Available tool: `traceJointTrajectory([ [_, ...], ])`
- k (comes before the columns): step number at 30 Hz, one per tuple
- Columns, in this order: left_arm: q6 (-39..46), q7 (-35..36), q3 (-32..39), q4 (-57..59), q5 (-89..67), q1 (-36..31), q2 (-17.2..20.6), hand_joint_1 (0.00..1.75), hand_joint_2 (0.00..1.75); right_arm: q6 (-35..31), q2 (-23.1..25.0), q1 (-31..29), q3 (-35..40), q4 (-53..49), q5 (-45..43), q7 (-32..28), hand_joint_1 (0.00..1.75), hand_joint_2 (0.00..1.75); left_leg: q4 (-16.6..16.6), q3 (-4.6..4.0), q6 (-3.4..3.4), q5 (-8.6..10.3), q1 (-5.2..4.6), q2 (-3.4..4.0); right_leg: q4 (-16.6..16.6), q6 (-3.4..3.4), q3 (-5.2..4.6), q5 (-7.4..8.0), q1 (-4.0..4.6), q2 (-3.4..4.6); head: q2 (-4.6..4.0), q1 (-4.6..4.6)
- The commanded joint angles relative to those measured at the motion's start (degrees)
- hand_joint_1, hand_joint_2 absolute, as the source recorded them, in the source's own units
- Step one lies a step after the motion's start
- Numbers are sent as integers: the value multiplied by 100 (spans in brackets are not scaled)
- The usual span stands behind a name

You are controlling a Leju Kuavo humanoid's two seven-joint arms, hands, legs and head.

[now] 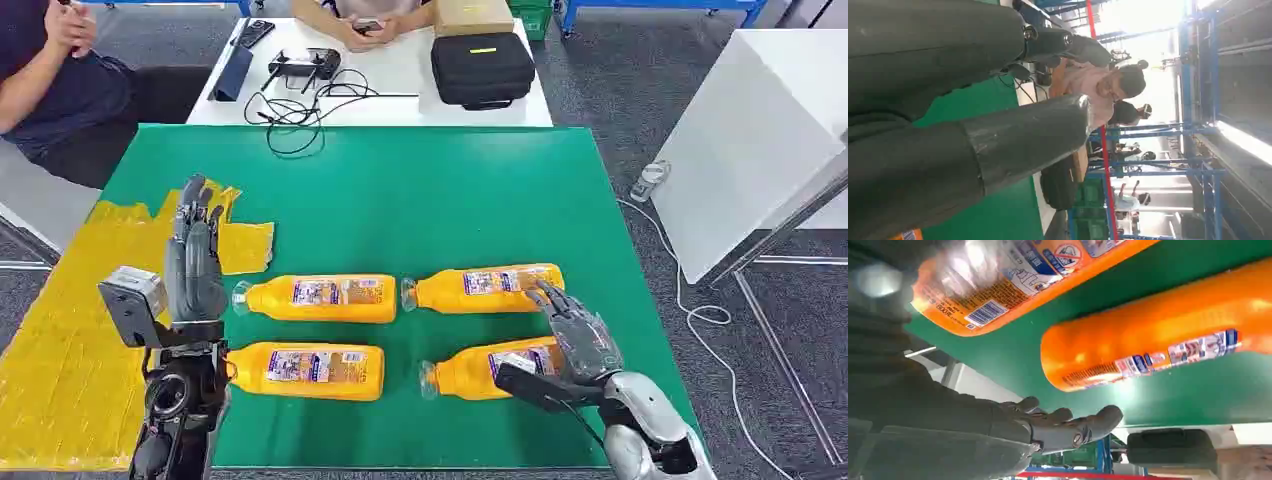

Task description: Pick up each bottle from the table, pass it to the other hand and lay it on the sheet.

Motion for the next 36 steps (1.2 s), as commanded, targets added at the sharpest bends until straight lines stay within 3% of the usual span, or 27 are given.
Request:
traceJointTrajectory([
  [1, 0, 22, 35, 577, 44, -318, 8, 0, 0, 58, 37, -286, -66, 681, 64, -13, 0, 175, -4, 9, -8, 1, 6, -1, -9, 1, 14, 2, 6, -8, 0, 2],
  [10, -4, -119, 164, 963, 115, -514, 10, 0, 0, 98, 105, -635, 44, 1662, 243, -95, 0, 175, -3, 14, -5, 2, 6, 9, -10, 11, 19, 11, 5, 4, 2, 0],
  [19, -40, -121, 148, 1183, 102, -690, -57, 0, 0, 293, 0, -417, -17, 1585, 305, 1, 0, 175, -1, 47, -2, 4, 3, 4, -12, 19, 47, 14, 5, 5, 2, 2],
  [22, -63, -130, 125, 1258, 98, -748, -59, 0, 0, 553, 32, -254, -105, 1346, 336, 96, 0, 175, 1, 41, -7, 7, 7, 2, -16, 19, 48, 21, 10, 6, 0, 2],
  [31, 41, -61, 15, 1198, 326, -799, 74, 0, 0, 1742, 98, 1207, -639, -1120, 486, 687, 0, 175, 6, 44, 9, 11, 3, -14, -15, 26, 56, 15, 16, -15, 0, 2],
  [36, 75, -55, 43, 1099, 362, -717, 88, 0, 0, 2009, 220, 1449, -876, -1565, 595, 796, 0, 175, 8, 30, 12, 9, -5, -7, -6, 29, 38, 12, 7, -7, 0, 0],
])
